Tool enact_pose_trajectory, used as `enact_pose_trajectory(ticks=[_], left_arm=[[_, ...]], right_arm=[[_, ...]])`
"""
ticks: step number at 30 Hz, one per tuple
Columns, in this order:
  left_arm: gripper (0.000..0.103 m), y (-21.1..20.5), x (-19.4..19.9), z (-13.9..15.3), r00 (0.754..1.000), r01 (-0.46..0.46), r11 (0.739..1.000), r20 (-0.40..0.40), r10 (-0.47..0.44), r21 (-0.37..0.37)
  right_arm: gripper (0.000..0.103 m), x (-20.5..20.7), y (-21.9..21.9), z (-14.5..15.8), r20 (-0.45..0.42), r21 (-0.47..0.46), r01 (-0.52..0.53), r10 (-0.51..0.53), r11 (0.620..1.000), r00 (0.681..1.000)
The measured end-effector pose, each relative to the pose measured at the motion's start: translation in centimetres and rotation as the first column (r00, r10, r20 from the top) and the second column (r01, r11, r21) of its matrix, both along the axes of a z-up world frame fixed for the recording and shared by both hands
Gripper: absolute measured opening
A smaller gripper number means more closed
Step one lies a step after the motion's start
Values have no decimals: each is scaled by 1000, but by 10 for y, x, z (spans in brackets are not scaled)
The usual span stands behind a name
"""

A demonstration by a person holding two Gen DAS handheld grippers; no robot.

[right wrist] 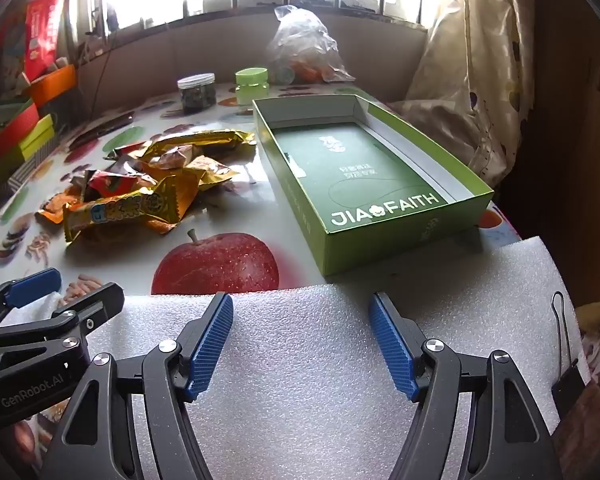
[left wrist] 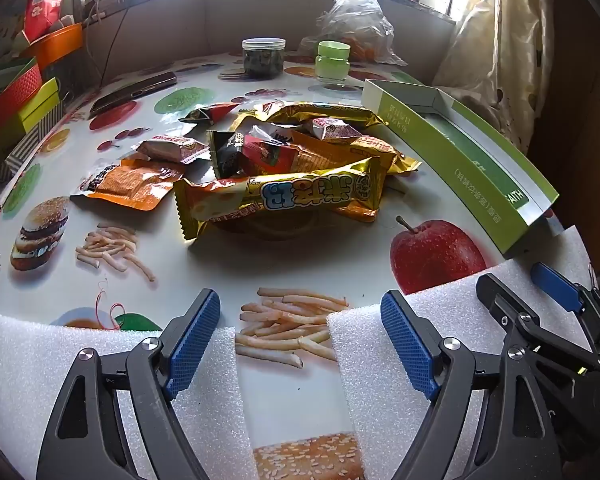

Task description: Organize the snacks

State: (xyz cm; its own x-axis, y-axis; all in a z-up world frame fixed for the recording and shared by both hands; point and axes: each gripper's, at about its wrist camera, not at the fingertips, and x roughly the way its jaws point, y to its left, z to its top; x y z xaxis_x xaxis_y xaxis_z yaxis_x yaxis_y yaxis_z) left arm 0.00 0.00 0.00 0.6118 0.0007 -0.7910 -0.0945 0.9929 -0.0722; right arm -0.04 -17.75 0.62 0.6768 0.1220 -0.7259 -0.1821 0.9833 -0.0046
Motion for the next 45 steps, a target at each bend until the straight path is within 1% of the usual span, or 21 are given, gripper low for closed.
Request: enact_pose_trajectory(ticks=[31, 45], left_arm=[[83, 0, 2, 1, 1000, -7, 1000, -5, 7, -2], [83, 1, -2, 3, 1000, 0, 1000, 15, 0, 1]], right_arm=[[71, -2, -1, -1, 10, 5, -1, 1, 1000, 1000], [71, -3, -2, -1, 15, 6, -1, 0, 1000, 1000]])
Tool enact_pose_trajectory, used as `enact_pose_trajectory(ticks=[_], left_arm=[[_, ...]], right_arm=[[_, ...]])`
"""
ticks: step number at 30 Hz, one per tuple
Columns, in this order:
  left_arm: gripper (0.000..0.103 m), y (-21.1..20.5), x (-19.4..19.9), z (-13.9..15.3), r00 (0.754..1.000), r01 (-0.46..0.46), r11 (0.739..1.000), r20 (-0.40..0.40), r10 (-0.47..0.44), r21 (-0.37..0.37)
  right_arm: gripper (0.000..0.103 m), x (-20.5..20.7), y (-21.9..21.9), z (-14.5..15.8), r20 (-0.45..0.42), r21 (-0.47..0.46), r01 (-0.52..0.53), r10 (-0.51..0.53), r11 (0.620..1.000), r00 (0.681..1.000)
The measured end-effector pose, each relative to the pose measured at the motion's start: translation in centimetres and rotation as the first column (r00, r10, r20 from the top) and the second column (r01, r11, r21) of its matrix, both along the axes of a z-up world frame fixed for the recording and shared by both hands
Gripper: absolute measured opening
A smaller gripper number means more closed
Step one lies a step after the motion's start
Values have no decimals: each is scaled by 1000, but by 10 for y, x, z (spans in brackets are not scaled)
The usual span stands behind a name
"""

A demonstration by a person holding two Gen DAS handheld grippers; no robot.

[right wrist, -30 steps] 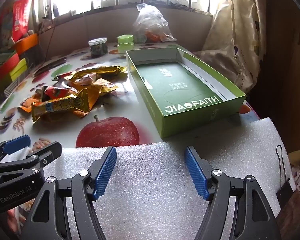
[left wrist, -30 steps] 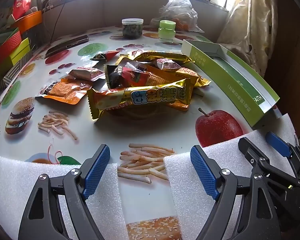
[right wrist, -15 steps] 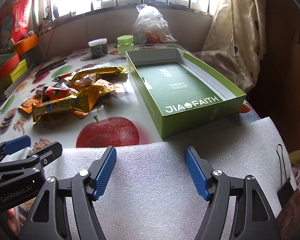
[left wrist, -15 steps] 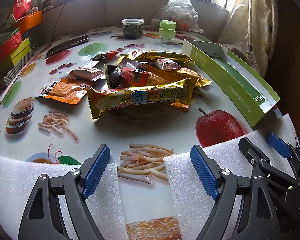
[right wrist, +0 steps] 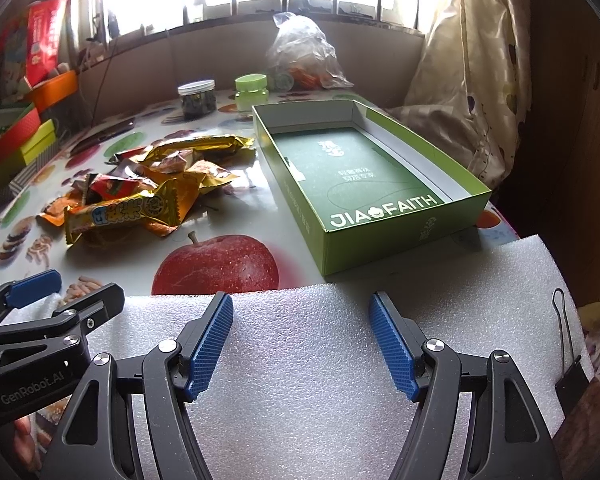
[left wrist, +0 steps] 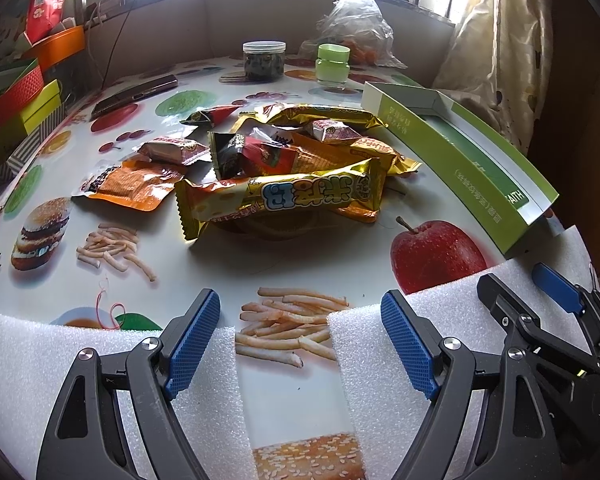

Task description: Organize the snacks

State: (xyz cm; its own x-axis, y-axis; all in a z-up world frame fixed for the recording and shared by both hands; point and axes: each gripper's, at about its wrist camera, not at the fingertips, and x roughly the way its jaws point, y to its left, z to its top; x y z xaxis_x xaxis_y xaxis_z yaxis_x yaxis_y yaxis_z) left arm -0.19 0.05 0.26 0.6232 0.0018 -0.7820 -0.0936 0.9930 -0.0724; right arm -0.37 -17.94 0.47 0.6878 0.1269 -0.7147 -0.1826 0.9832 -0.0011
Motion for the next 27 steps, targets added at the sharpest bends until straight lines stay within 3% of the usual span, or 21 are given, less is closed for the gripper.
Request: enact_pose_trajectory(ticks=[27], left_arm=[[83, 0, -1, -1, 1000, 0, 1000, 2, 0, 1]], right_arm=[[71, -2, 0, 0, 6, 1, -1, 1, 1000, 1000]])
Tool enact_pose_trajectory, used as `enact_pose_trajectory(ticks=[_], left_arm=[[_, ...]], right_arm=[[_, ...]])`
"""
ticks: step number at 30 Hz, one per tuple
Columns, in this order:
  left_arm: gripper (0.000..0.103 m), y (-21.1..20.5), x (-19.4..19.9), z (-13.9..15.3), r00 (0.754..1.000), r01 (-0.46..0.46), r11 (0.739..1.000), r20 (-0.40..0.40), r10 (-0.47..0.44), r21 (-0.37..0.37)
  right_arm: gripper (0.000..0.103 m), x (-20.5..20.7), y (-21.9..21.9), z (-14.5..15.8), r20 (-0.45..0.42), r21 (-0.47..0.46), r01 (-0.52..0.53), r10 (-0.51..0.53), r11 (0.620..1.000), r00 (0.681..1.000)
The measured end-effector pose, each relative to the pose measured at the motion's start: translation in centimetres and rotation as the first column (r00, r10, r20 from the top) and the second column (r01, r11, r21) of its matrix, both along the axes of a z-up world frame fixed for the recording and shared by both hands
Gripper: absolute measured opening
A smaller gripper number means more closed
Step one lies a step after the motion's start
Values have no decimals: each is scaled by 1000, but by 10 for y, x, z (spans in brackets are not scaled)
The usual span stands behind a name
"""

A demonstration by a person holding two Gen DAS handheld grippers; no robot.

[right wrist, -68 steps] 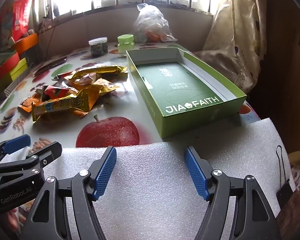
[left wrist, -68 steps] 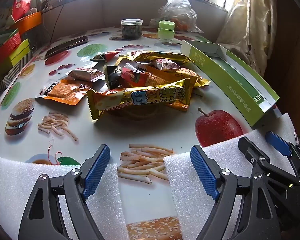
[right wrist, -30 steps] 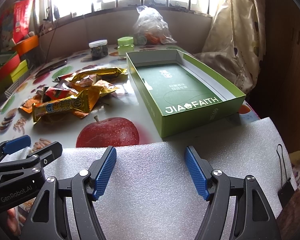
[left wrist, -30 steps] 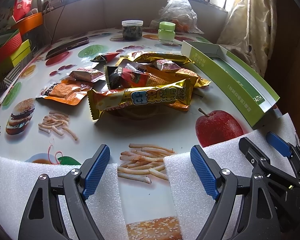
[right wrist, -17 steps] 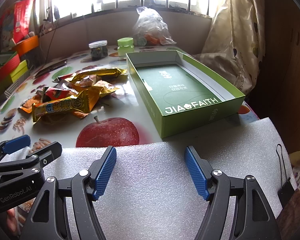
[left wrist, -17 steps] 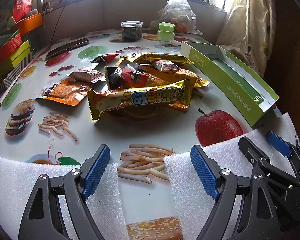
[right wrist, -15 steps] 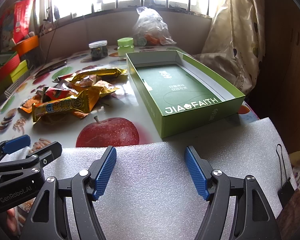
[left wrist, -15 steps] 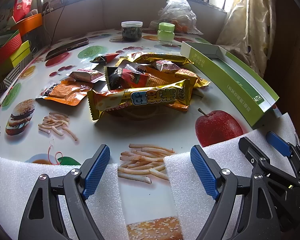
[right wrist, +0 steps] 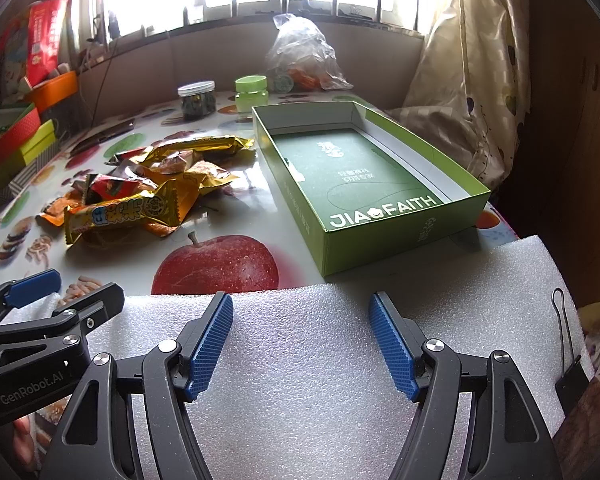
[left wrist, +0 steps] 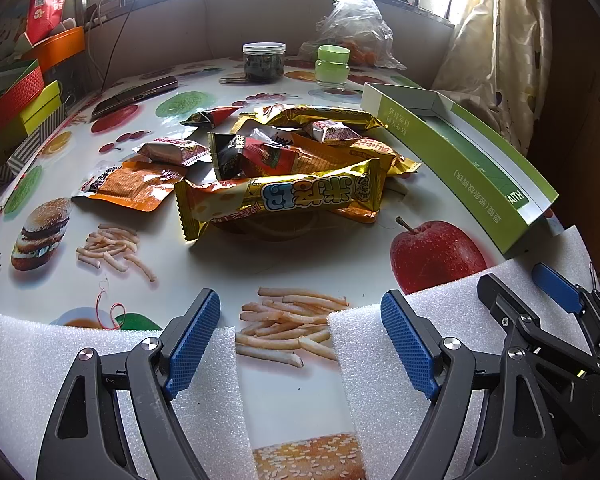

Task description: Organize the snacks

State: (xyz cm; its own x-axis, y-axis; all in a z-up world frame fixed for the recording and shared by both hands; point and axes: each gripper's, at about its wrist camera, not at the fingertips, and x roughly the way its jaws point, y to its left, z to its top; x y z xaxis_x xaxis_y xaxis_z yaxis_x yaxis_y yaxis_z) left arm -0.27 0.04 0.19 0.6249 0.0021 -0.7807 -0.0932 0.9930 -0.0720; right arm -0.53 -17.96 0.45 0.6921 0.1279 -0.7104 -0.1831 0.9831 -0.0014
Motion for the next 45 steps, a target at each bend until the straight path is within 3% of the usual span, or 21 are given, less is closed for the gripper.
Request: enact_pose_trajectory(ticks=[34, 40, 45], left_arm=[[83, 1, 6, 1, 999, 6, 1000, -36, -6, -8], [83, 12, 3, 8, 998, 30, 998, -59, -33, -54], [83, 47, -7, 19, 997, -62, 995, -46, 59, -80]], right_arm=[[70, 5, 2, -1, -23, -12, -17, 17, 1000, 1000], [70, 8, 5, 12, -18, 13, -98, 99, 995, 995], [70, 15, 34, 25, 23, -8, -255, 255, 967, 967]])
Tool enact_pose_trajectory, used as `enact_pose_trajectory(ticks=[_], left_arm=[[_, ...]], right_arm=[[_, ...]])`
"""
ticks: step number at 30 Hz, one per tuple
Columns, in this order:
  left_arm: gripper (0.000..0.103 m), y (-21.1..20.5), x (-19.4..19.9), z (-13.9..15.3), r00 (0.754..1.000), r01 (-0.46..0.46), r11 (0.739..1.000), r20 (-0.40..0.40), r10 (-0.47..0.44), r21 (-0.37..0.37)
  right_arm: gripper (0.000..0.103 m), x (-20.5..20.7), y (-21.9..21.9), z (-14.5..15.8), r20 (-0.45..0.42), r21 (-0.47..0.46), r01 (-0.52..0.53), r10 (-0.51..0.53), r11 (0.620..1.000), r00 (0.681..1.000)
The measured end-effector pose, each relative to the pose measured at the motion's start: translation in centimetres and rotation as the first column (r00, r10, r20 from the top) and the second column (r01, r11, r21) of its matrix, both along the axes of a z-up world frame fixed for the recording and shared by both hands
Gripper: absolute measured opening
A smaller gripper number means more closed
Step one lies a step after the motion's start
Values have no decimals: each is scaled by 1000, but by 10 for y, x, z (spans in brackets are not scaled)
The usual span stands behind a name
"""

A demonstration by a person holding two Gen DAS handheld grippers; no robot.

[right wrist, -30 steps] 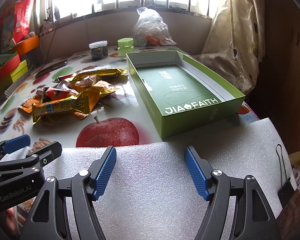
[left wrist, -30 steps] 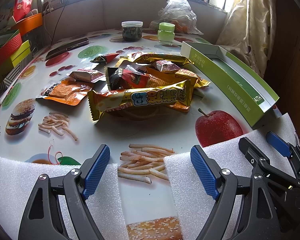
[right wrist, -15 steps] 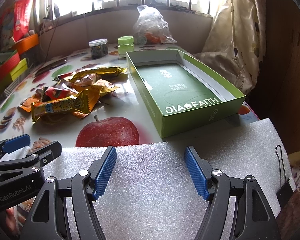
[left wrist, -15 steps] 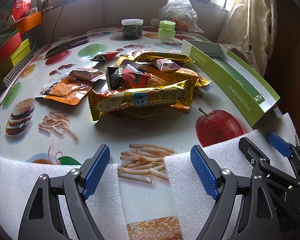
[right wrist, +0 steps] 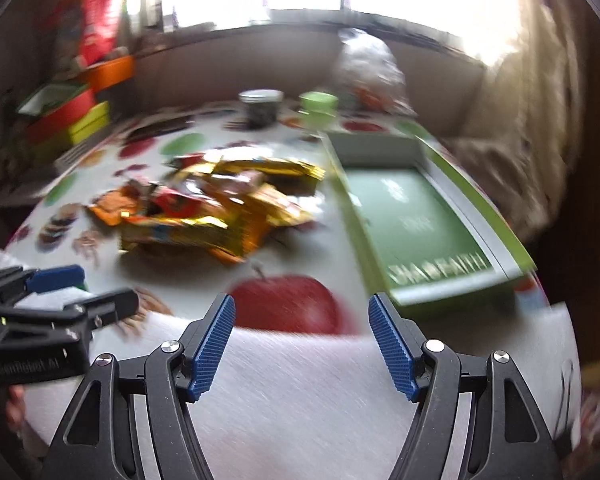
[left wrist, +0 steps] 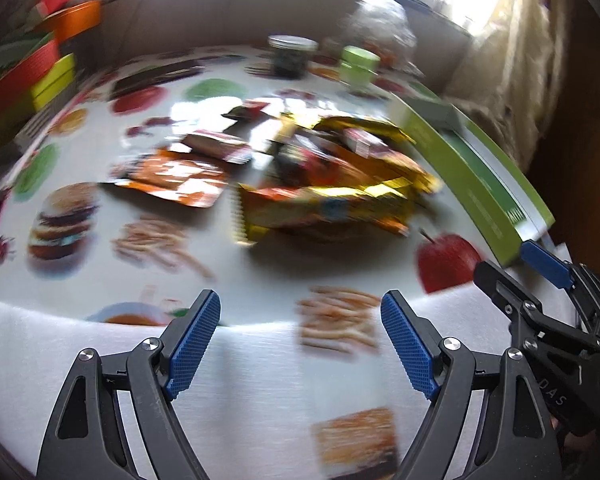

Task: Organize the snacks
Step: 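Grasp the orange konjac pouch with the left tool while the right tool grasps the yellow wafer bar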

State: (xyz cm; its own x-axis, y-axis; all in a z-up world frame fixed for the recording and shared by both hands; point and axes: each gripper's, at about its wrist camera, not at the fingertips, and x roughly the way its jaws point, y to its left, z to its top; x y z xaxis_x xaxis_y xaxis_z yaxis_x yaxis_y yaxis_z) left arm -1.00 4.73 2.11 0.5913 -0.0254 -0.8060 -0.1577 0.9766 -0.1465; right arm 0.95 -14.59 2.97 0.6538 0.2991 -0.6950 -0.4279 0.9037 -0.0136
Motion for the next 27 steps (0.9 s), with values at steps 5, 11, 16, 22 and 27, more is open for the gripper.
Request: enact_pose_trajectory(ticks=[5, 11, 16, 22, 27], left_arm=[[83, 45, 0, 2, 992, -129, 992, -5, 129, -6], [83, 84, 5, -2, 974, -226, 973, -35, 225, -44], [83, 106, 19, -6, 968, -248, 964, -55, 243, -101], [83, 122, 38, -6, 959, -283, 951, -58, 277, -127], [83, 130, 56, -13, 949, -313, 939, -79, 304, -146]], right_arm=[[70, 14, 37, 10, 28, -26, -188, 189, 982, 982], [70, 25, 76, 8, 20, -71, -353, 355, 933, 934], [70, 34, 98, 0, 2, -124, -425, 428, 897, 904], [63, 41, 109, -11, -41, -139, -446, 444, 884, 895], [38, 45, 107, -14, -74, -89, -414, 409, 906, 910]])
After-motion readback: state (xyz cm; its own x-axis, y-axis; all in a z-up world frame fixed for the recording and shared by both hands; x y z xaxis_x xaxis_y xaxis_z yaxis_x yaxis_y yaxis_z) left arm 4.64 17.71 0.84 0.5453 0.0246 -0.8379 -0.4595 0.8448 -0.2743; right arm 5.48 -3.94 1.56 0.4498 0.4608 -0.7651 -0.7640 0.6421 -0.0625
